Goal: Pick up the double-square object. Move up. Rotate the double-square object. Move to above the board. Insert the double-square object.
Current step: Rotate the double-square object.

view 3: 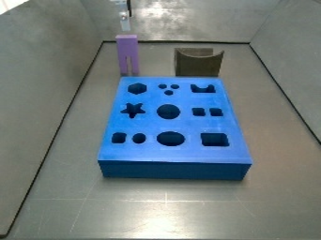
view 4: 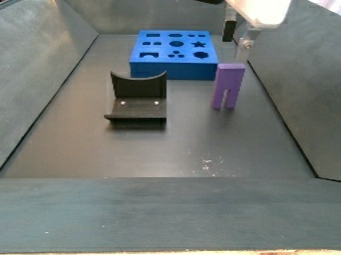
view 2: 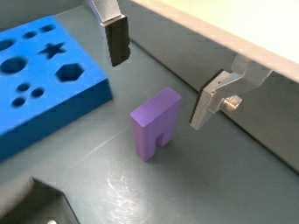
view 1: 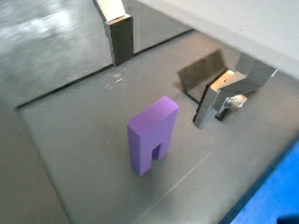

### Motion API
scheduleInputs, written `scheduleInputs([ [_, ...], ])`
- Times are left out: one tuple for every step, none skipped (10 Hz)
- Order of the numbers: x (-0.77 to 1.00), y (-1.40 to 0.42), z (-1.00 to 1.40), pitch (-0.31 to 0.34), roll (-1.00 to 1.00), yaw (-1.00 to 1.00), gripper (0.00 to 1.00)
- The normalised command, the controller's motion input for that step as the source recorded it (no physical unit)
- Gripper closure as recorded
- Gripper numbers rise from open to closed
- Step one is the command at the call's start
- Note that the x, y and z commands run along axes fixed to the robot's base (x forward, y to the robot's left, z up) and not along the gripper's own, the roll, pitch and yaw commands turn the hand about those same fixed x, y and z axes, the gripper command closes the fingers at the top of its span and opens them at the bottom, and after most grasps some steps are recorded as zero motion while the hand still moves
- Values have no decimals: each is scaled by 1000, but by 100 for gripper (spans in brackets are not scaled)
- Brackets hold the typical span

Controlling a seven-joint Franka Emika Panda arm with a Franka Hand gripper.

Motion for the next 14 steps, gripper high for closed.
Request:
scheduleInputs([
  [31, 1, -80, -3, 1, 1000, 0],
  [37, 3, -53, -5, 1, 1000, 0],
  [37, 1, -53, -5, 1, 1000, 0],
  [38, 1, -51, -5, 1, 1000, 0],
  [39, 0, -48, -6, 2, 1000, 0],
  [40, 0, -45, -7, 2, 1000, 0],
  [42, 0, -41, -8, 2, 1000, 0],
  [42, -1, -39, -9, 2, 1000, 0],
  [42, -1, -38, -10, 2, 1000, 0],
  [42, -1, -38, -10, 2, 1000, 0],
  [42, -1, -38, -12, 3, 1000, 0],
  [42, -1, -37, -13, 3, 1000, 0],
  [42, -2, -37, -14, 3, 1000, 0],
  [42, -2, -37, -16, 4, 1000, 0],
])
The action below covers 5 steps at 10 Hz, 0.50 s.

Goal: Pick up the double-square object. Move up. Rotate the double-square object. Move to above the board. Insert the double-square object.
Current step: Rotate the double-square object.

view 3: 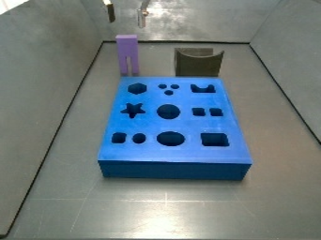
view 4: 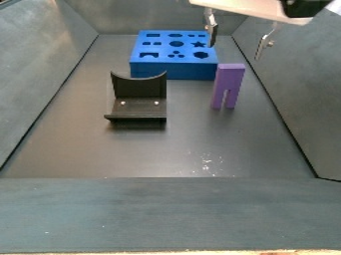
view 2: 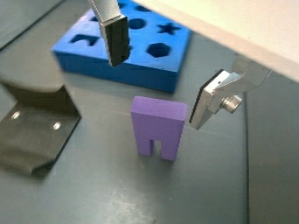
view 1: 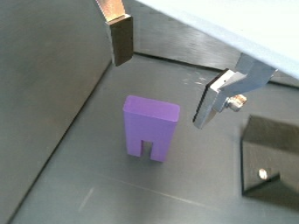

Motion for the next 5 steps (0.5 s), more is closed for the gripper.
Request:
scheduleInputs([
  [42, -2, -37, -18, 4, 1000, 0],
  [42, -2, -37, -21, 5, 1000, 0],
  [42, -2, -37, -25, 6, 1000, 0],
  [42, -2, -37, -30, 7, 1000, 0],
  [41, -3, -38, -34, 8, 795, 0],
])
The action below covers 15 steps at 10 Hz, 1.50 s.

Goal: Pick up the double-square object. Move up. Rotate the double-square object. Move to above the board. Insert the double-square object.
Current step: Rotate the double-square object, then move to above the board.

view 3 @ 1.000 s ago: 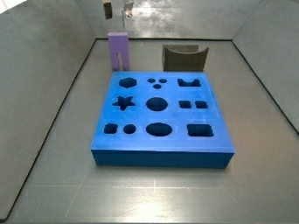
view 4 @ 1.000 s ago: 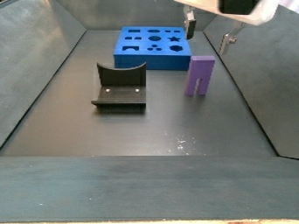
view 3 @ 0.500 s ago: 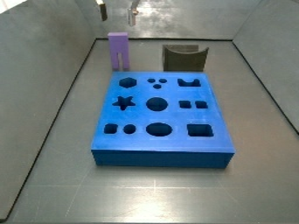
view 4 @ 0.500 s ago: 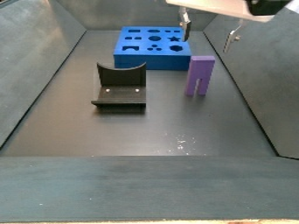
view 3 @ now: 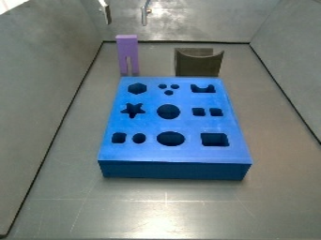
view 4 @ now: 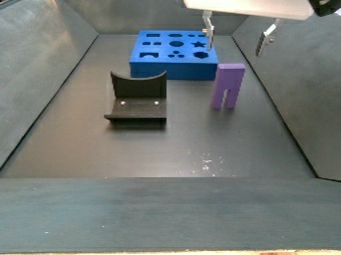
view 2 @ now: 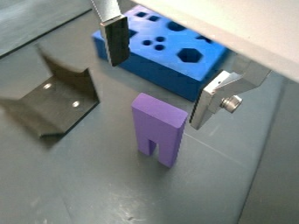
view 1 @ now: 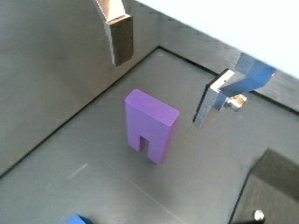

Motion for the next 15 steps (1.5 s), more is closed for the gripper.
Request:
scheduleInputs([
  [40, -3, -38, -33, 8, 564, 0],
  [39, -3, -39, -32, 8, 431, 0],
  [0, 0, -1000, 0, 0, 0, 0],
  [3, 1, -1000, -4, 1, -62, 0],
  [18, 6, -1000, -29, 9, -71, 0],
  [20, 12, -1000, -37, 16, -60, 0],
  [23, 20, -944, -45, 27, -45, 0],
  [23, 22, -866, -46, 32, -40, 0],
  [24, 24, -667, -47, 45, -32, 0],
  [27, 25, -589, -47, 50, -30, 0],
  [31, 26, -440, -43, 61, -26, 0],
  [35, 25, -333, -39, 68, -23, 0],
  [42, 24, -199, -35, 77, -23, 0],
  [0, 0, 0, 0, 0, 0, 100],
  [-351, 121, 1000, -94, -80, -64, 100],
])
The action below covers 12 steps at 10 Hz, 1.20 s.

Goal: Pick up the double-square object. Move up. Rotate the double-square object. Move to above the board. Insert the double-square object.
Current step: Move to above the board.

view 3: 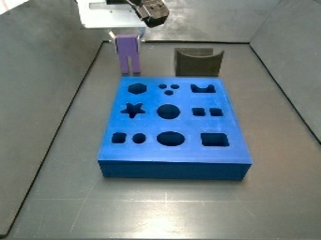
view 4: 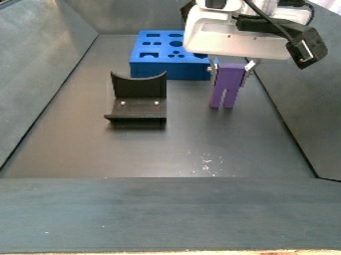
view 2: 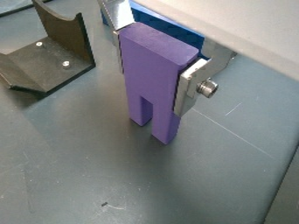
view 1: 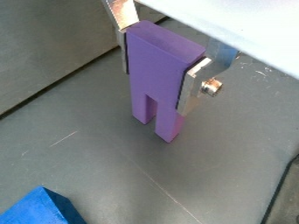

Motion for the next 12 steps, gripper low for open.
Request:
scheduleInputs([
  [-351, 120, 1000, -92, -83, -66, 100],
  [-331, 113, 1000, -90, -93, -64, 100],
  [-298, 105, 1000, -56, -117, -51, 100],
  [-287, 104, 1000, -27, -130, -45, 100],
  [-263, 99, 1000, 10, -153, -41, 100],
  [-250, 96, 1000, 21, -166, -39, 100],
  [-237, 92, 1000, 15, -176, -40, 100],
  [-225, 88, 1000, 6, -185, -41, 100],
  [-208, 82, 1000, 1, -195, -39, 100],
  [-195, 75, 1000, -3, -202, -41, 100],
  [-180, 69, 1000, -6, -209, -43, 100],
  [-171, 65, 1000, -10, -213, -44, 100],
])
